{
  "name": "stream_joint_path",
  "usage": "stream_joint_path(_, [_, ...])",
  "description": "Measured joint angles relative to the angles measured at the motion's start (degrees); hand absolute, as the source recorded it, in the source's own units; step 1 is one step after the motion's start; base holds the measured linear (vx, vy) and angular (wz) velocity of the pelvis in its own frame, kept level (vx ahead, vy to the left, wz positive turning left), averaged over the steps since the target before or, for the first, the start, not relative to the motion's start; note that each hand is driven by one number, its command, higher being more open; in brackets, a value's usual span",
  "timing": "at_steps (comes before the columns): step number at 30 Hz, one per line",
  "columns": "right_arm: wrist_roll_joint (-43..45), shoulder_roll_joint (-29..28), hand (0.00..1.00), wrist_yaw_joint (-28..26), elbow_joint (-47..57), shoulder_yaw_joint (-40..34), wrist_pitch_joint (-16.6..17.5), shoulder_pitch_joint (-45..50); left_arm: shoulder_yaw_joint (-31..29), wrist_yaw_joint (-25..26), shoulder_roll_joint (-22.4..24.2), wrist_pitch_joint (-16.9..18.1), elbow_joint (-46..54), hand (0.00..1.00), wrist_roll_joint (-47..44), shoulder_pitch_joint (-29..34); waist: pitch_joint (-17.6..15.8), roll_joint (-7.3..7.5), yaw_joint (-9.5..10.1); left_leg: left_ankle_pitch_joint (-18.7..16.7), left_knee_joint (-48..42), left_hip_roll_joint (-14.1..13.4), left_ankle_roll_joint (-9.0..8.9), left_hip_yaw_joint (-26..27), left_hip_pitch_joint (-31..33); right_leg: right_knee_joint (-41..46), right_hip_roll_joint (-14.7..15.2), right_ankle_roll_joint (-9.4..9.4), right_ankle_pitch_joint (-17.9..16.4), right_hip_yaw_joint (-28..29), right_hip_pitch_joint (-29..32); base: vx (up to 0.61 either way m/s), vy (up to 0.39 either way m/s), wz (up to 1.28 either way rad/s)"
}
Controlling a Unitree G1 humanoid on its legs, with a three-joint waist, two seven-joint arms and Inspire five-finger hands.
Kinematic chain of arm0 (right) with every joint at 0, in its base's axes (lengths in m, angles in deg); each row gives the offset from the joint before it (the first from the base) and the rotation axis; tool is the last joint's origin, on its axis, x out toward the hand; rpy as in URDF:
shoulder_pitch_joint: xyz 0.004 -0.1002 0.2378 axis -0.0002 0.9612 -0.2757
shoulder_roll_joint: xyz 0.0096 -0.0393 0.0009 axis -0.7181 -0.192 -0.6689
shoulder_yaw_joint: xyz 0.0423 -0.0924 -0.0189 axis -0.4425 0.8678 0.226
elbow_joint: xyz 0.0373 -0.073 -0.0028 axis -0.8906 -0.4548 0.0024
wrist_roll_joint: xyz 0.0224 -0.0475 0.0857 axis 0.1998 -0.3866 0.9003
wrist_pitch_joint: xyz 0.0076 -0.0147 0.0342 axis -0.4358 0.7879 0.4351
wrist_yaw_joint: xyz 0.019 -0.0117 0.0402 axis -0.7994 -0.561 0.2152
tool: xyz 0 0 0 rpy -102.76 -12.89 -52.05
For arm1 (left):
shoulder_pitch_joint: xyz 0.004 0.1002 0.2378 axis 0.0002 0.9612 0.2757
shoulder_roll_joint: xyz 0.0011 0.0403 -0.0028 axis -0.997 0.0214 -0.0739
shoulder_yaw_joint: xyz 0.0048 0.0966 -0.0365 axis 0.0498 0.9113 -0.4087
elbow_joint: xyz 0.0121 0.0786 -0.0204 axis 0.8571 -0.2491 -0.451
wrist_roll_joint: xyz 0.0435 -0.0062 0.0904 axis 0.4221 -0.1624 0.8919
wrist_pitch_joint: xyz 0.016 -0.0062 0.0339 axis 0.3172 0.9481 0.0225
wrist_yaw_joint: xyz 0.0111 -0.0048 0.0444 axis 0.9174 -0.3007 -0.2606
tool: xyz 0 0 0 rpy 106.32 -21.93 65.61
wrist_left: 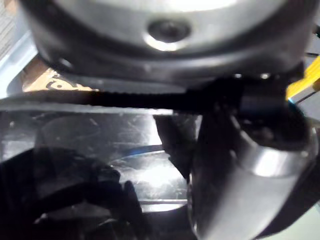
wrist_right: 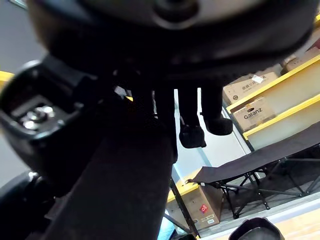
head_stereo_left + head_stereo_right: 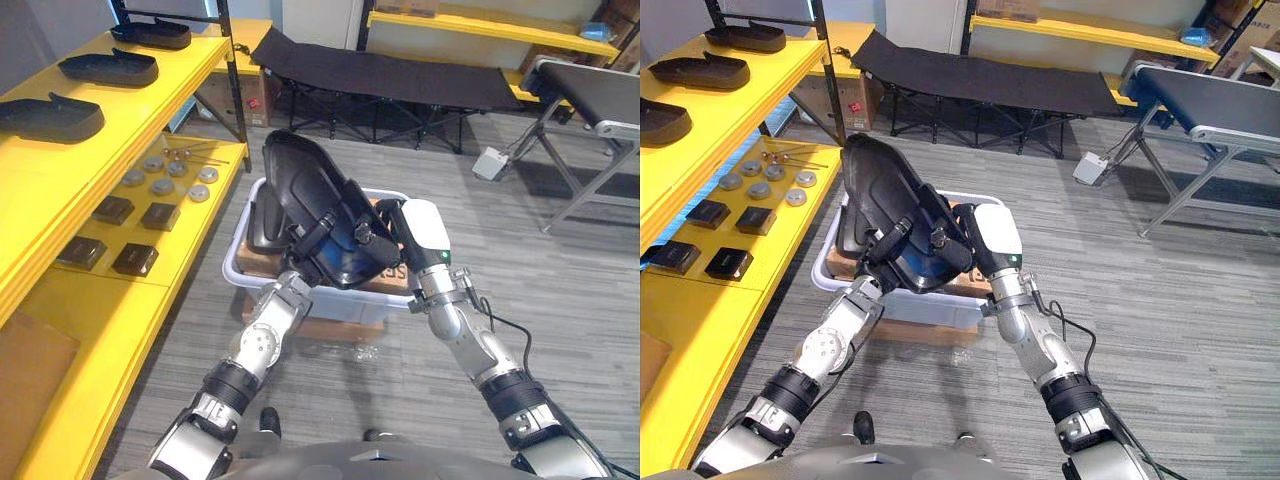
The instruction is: Walk over and take three plastic housings, then place them on the shelf
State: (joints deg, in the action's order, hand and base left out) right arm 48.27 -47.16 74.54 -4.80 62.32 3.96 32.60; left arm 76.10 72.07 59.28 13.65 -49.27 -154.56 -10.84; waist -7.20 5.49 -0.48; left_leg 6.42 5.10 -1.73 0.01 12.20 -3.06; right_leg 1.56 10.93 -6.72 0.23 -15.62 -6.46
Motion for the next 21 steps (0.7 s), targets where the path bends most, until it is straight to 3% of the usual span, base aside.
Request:
stream_joint_path(6, [6.18, -2.13, 1.00, -0.22, 0.51, 0.22, 1.88, 2.42, -2.10, 2.28, 1.69, 5.39, 2.22, 0.00, 15.23, 0.06, 0.31, 0.49, 0.12, -0.01, 0.00, 0.06, -0.01, 0.02, -0.05, -0.55, -0.10, 0.07, 0.23, -0.08, -0.27, 0.00, 0.000, 0.00])
stream_joint_path(15, [28.20, -5.47, 1.00, -5.15, 18.48, -2.39, 3.67, 5.26, -8.29, 13.29, 2.57, 12.51, 20.73, 0.00, 53.44, 1.74, 0.56, 0.00, -0.65, -0.22, 0.00, 0.26, -0.30, 0.93, -0.52, 0.63, -0.10, 0.62, -0.17, 0.31, 0.40, 0.00, 0.001, -0.03])
stream_joint_path(19, [36.15, -6.12, 1.00, -7.66, 25.94, -7.50, 4.86, 7.23, -10.76, 18.17, 0.10, 13.00, 21.08, 0.00, 67.04, 4.99, 1.09, -1.14, -1.20, -0.41, 0.01, 0.17, -0.56, 1.88, -0.50, 0.46, -0.11, 0.96, -0.42, 1.04, 1.10, -0.01, 0.016, -0.11])
stream_joint_path(21, [43.83, -6.11, 1.00, -11.68, 29.81, -11.06, 6.84, 9.75, -11.79, 20.84, -3.03, 12.92, 20.97, 0.00, 76.02, 6.31, 1.12, -1.60, -1.63, -0.53, 0.02, 0.10, -0.70, 2.43, -0.42, 0.33, -0.16, 0.94, -0.40, 1.78, 1.57, -0.01, 0.017, -0.16])
